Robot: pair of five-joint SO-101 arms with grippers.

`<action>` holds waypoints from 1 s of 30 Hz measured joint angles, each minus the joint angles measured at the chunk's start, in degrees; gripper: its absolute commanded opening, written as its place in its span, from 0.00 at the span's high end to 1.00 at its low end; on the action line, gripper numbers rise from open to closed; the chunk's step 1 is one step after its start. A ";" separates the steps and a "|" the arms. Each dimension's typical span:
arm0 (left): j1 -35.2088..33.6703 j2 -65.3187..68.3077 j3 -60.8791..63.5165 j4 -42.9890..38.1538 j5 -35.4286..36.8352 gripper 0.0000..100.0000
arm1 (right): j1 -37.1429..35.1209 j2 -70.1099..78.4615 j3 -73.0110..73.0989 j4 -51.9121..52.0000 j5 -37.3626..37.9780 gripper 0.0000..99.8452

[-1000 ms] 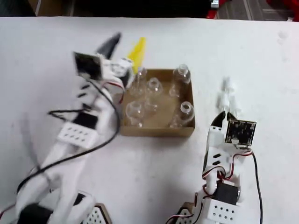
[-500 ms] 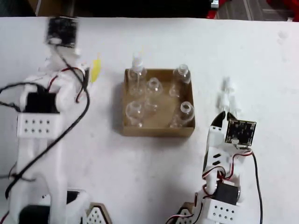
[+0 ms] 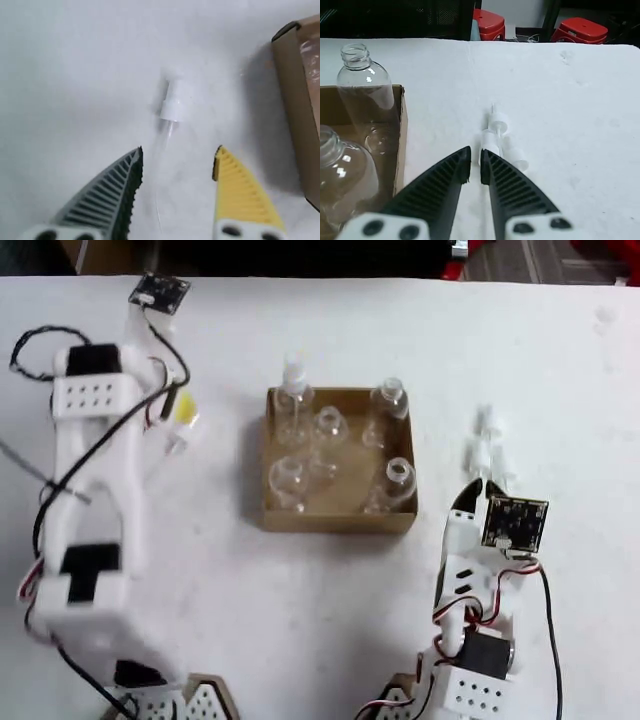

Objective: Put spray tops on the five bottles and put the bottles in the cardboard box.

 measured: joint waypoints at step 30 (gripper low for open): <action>0.97 56.62 -67.87 19.43 -10.29 0.74 | 0.00 0.00 0.00 0.00 0.00 0.98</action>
